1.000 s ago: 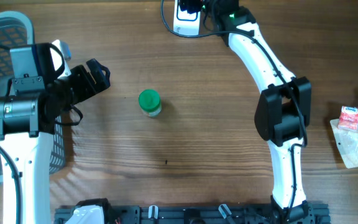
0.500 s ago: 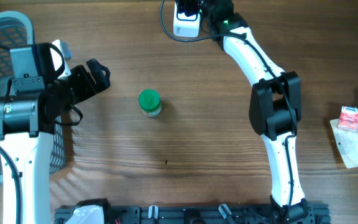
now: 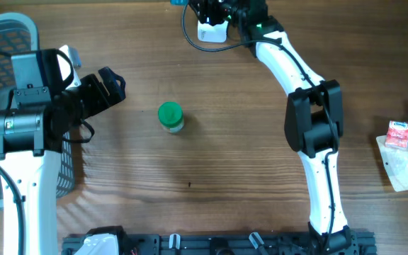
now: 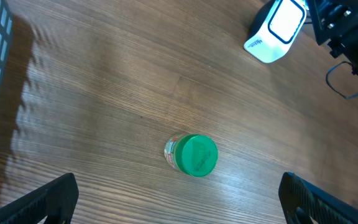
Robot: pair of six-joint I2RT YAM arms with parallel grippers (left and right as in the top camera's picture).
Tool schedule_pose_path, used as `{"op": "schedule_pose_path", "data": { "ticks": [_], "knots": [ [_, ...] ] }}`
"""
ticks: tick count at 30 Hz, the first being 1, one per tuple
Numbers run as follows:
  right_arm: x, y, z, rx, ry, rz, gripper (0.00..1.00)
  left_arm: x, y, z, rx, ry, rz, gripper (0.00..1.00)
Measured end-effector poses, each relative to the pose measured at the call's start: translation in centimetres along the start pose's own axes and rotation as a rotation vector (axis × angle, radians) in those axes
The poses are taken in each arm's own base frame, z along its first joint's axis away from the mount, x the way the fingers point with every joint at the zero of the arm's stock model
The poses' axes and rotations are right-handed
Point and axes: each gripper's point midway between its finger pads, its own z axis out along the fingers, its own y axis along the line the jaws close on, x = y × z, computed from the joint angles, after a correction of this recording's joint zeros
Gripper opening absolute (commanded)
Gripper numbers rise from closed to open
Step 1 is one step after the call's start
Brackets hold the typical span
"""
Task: Scan the item barcode
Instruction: 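Hold the bottle label in front of the scanner face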
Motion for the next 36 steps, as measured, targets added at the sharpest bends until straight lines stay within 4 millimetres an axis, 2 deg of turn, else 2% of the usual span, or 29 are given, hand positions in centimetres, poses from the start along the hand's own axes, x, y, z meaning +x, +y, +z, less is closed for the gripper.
{"op": "schedule_pose_path", "data": {
  "ticks": [4,9,13,22,27,36],
  "knots": [
    [0.0,-0.9,-1.2,-0.065,0.009,0.018,0.54,0.0,0.0,0.0,0.0,0.0,0.0,1.0],
    [-0.6,-3.2,-3.4,-0.136,-0.017,0.027,0.56,0.0,0.0,0.0,0.0,0.0,0.0,1.0],
    [-1.1,-4.4,-4.4,-0.191,-0.059,0.01,0.56,0.0,0.0,0.0,0.0,0.0,0.0,1.0],
    [1.6,-2.0,-3.0,-0.382,-0.06,0.028,0.58,0.0,0.0,0.0,0.0,0.0,0.0,1.0],
    [1.7,-0.8,-3.3,-0.448,-0.055,0.013,0.58,0.0,0.0,0.0,0.0,0.0,0.0,1.0],
    [1.9,-0.2,-3.9,-0.499,-0.069,-0.077,0.56,0.0,0.0,0.0,0.0,0.0,0.0,1.0]
  ]
}}
